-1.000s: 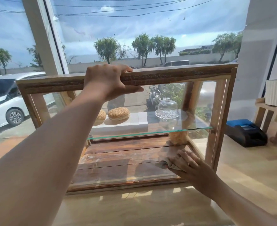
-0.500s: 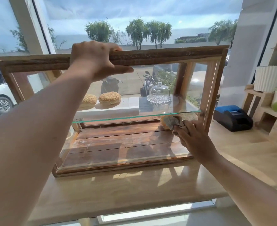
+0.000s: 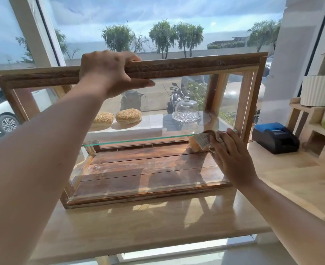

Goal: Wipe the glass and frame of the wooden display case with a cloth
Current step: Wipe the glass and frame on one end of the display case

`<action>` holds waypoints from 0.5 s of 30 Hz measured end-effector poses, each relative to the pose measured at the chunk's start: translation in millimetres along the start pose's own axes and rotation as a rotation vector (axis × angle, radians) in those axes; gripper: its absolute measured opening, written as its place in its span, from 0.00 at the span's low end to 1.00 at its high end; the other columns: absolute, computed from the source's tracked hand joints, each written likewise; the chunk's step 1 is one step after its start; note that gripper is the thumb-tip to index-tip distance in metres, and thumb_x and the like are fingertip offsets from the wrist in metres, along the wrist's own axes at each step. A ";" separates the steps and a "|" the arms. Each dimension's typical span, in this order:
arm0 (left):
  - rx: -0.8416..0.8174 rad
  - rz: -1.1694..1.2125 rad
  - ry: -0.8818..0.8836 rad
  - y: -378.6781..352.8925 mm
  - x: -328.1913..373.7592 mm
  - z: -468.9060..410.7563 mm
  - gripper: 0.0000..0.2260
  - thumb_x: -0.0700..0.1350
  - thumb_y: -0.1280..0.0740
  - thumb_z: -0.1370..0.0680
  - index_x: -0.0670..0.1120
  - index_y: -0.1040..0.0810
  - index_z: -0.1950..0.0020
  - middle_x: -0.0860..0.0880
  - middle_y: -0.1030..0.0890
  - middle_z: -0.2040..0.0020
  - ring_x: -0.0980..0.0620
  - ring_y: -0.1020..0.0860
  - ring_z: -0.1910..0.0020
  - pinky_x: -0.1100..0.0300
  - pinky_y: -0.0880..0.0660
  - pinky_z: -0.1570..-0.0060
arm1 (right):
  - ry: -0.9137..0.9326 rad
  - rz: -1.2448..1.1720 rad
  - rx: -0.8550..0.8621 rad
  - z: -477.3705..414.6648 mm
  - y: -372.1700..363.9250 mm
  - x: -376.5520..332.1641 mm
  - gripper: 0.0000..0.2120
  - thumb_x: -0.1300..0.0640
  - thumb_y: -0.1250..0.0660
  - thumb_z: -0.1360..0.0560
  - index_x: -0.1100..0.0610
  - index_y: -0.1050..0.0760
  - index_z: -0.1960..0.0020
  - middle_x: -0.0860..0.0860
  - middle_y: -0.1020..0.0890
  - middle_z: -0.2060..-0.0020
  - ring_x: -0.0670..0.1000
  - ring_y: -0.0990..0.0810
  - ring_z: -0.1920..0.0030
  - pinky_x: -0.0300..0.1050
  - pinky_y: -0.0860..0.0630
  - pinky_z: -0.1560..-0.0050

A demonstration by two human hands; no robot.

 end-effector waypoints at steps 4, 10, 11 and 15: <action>0.005 0.005 -0.004 -0.4 0.3 -0.7 0.44 0.85 0.53 0.41 0.63 0.26 0.35 0.52 0.17 0.53 0.48 0.23 0.59 0.59 0.34 0.63 | 0.134 0.046 -0.074 23.0 -10.5 -12.7 0.26 0.69 0.30 0.27 0.61 0.29 0.29 0.63 0.25 0.35 0.68 0.30 0.31 0.65 0.31 0.33; 0.019 0.025 -0.002 -1.3 -0.5 -0.2 0.43 0.85 0.52 0.41 0.63 0.27 0.36 0.52 0.17 0.51 0.46 0.22 0.57 0.58 0.34 0.60 | 0.376 0.032 -0.222 59.1 -9.4 -4.6 0.30 0.70 0.26 0.35 0.54 0.25 0.35 0.60 0.23 0.43 0.62 0.24 0.43 0.57 0.23 0.40; 0.017 0.021 0.001 -1.6 -0.6 -0.2 0.43 0.85 0.52 0.41 0.63 0.27 0.35 0.52 0.17 0.51 0.45 0.21 0.56 0.57 0.33 0.60 | 0.351 0.008 -0.229 57.7 -7.6 0.5 0.31 0.70 0.26 0.36 0.54 0.24 0.35 0.60 0.25 0.43 0.62 0.25 0.45 0.57 0.22 0.42; -0.007 0.007 0.009 -2.4 0.2 -1.9 0.44 0.85 0.53 0.41 0.63 0.27 0.35 0.50 0.17 0.53 0.45 0.22 0.57 0.56 0.31 0.59 | 0.319 -0.057 -0.317 51.8 -6.2 3.9 0.29 0.69 0.21 0.40 0.55 0.21 0.41 0.57 0.26 0.45 0.59 0.25 0.49 0.54 0.20 0.48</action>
Point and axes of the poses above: each hand's wrist, its own z-axis away from the middle knuckle, its own y-axis out of the back of the hand, x = y × z, the point moved 5 cm from there along -z, towards the middle knuckle
